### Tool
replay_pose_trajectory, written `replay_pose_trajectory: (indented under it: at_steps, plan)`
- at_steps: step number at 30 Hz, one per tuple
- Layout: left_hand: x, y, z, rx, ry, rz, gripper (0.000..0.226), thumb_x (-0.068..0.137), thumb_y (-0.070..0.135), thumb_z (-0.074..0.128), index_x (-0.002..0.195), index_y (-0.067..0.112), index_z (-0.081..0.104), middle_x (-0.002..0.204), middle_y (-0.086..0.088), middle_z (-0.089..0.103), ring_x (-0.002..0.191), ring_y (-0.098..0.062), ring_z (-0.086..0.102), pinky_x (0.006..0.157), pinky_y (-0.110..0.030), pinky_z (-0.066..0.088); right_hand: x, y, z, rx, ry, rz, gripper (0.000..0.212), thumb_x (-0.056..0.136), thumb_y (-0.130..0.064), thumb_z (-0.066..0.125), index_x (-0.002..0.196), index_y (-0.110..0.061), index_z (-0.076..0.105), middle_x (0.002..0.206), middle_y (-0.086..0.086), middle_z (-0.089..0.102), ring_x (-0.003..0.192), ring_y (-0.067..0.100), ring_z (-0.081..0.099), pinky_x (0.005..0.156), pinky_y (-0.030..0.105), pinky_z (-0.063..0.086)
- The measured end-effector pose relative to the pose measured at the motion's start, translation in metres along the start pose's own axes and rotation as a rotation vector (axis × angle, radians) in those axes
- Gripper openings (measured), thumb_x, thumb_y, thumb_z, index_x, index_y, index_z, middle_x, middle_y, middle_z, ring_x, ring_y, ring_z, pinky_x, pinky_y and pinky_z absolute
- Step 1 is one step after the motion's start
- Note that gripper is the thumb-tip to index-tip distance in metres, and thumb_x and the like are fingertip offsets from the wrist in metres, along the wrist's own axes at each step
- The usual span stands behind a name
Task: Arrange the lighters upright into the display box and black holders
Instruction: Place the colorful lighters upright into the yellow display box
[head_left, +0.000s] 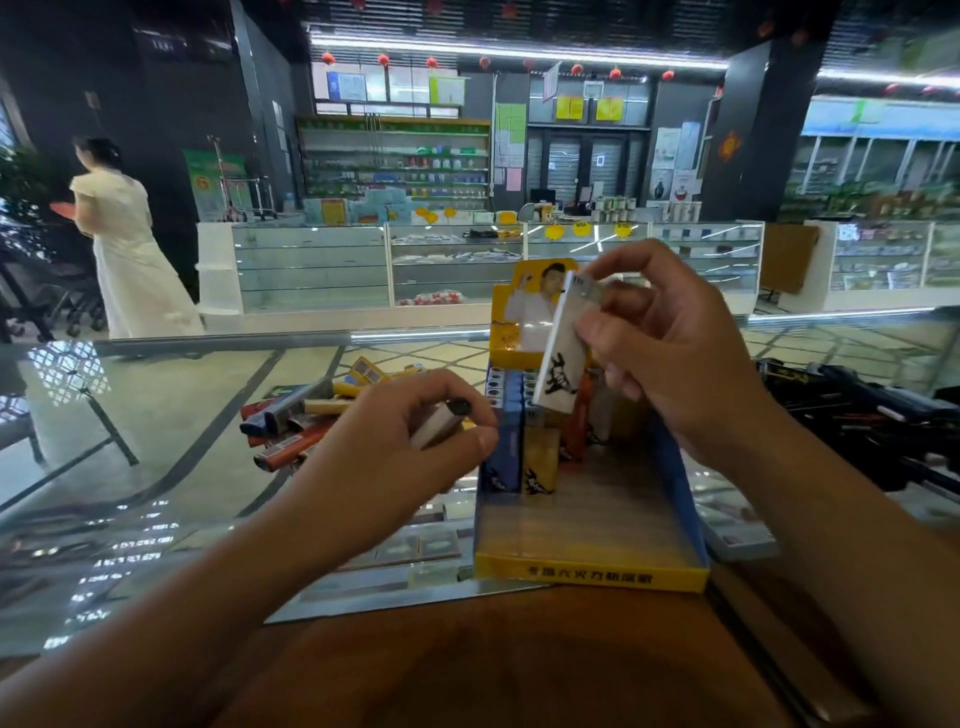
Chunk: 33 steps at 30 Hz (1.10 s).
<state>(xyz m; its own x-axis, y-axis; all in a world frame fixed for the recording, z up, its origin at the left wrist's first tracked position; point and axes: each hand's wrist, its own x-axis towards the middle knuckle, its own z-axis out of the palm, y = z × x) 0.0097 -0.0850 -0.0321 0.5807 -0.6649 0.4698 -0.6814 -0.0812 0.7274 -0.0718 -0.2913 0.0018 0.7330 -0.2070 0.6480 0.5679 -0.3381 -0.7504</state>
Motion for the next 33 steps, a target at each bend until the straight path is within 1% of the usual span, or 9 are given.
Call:
replay_pose_trajectory:
  at_steps: [2, 5, 7, 10, 13, 17, 24, 28, 33]
  plan:
    - [0.0, -0.003, 0.0, 0.043, 0.0, -0.019, 0.007, 0.085, 0.026, 0.071, 0.081, 0.03, 0.066, 0.073, 0.004, 0.067, 0.055, -0.009, 0.058, 0.055, -0.025, 0.053, 0.001, 0.002, -0.008, -0.048, 0.03, 0.006, 0.021, 0.094, 0.0, 0.06, 0.1, -0.019, 0.052, 0.073, 0.006, 0.066, 0.05, 0.008, 0.045, 0.044, 0.023, 0.035]
    - [0.0, -0.008, 0.0, 0.077, -0.046, -0.063, 0.008, 0.085, 0.029, 0.073, 0.082, 0.031, 0.066, 0.076, -0.001, 0.067, 0.065, -0.026, 0.062, 0.062, -0.041, 0.057, 0.001, 0.006, -0.016, -0.152, 0.042, 0.003, 0.02, 0.091, -0.006, 0.062, 0.098, -0.023, 0.054, 0.074, 0.028, 0.05, 0.055, 0.014, 0.039, 0.049, 0.022, 0.036]
    - [-0.001, -0.011, 0.002, 0.096, -0.076, -0.086, 0.009, 0.084, 0.03, 0.073, 0.082, 0.033, 0.065, 0.074, 0.0, 0.067, 0.063, -0.025, 0.062, 0.062, -0.042, 0.056, 0.0, 0.009, -0.021, -0.206, 0.04, 0.023, 0.02, 0.092, -0.005, 0.062, 0.1, -0.021, 0.053, 0.067, 0.017, 0.051, 0.055, 0.012, 0.044, 0.052, 0.022, 0.039]
    - [0.0, -0.014, 0.005, 0.123, -0.105, -0.111, 0.011, 0.085, 0.029, 0.073, 0.083, 0.033, 0.063, 0.075, 0.001, 0.069, 0.061, -0.023, 0.063, 0.059, -0.039, 0.055, -0.006, 0.017, -0.029, -0.383, 0.026, 0.03, 0.019, 0.09, -0.013, 0.065, 0.103, -0.02, 0.053, 0.075, 0.012, 0.062, 0.066, 0.028, 0.057, 0.059, 0.041, 0.048]
    - [-0.001, -0.016, 0.006, 0.165, -0.115, -0.097, 0.012, 0.086, 0.027, 0.073, 0.089, 0.03, 0.062, 0.07, 0.008, 0.068, 0.054, -0.011, 0.059, 0.056, -0.03, 0.051, -0.013, 0.024, -0.034, -0.592, 0.03, -0.018, 0.021, 0.088, -0.014, 0.068, 0.101, -0.021, 0.052, 0.08, -0.007, 0.064, 0.066, 0.006, 0.056, 0.06, 0.022, 0.048]
    - [0.0, -0.018, 0.007, 0.23, -0.11, -0.075, 0.013, 0.084, 0.032, 0.073, 0.09, 0.033, 0.061, 0.071, 0.007, 0.068, 0.058, -0.011, 0.062, 0.062, -0.036, 0.054, -0.014, 0.025, -0.036, -0.754, -0.006, -0.059, 0.022, 0.087, -0.017, 0.071, 0.1, -0.019, 0.054, 0.093, -0.01, 0.064, 0.088, 0.004, 0.06, 0.069, 0.009, 0.045]
    - [0.001, -0.016, 0.007, 0.217, -0.096, -0.084, 0.012, 0.084, 0.027, 0.075, 0.089, 0.029, 0.064, 0.074, 0.006, 0.07, 0.058, -0.009, 0.063, 0.054, -0.02, 0.051, -0.013, 0.027, -0.035, -0.864, -0.052, -0.137, 0.02, 0.086, -0.017, 0.074, 0.096, -0.018, 0.057, 0.083, -0.012, 0.059, 0.079, 0.004, 0.057, 0.065, 0.011, 0.042]
    - [0.0, -0.014, 0.008, 0.208, -0.073, -0.094, 0.015, 0.082, 0.024, 0.077, 0.089, 0.029, 0.065, 0.067, 0.013, 0.068, 0.049, -0.002, 0.058, 0.049, -0.013, 0.043, -0.015, 0.025, -0.035, -0.847, -0.057, -0.163, 0.023, 0.086, -0.018, 0.075, 0.102, -0.022, 0.06, 0.09, -0.014, 0.064, 0.083, 0.0, 0.06, 0.072, 0.008, 0.044]
    - [-0.001, -0.015, 0.007, 0.224, -0.051, -0.091, 0.015, 0.08, 0.029, 0.079, 0.089, 0.035, 0.068, 0.072, 0.012, 0.069, 0.056, -0.006, 0.062, 0.055, -0.021, 0.05, -0.015, 0.026, -0.035, -0.919, -0.096, -0.212, 0.031, 0.085, -0.013, 0.075, 0.113, -0.02, 0.065, 0.103, -0.015, 0.063, 0.09, 0.004, 0.061, 0.083, 0.026, 0.052]
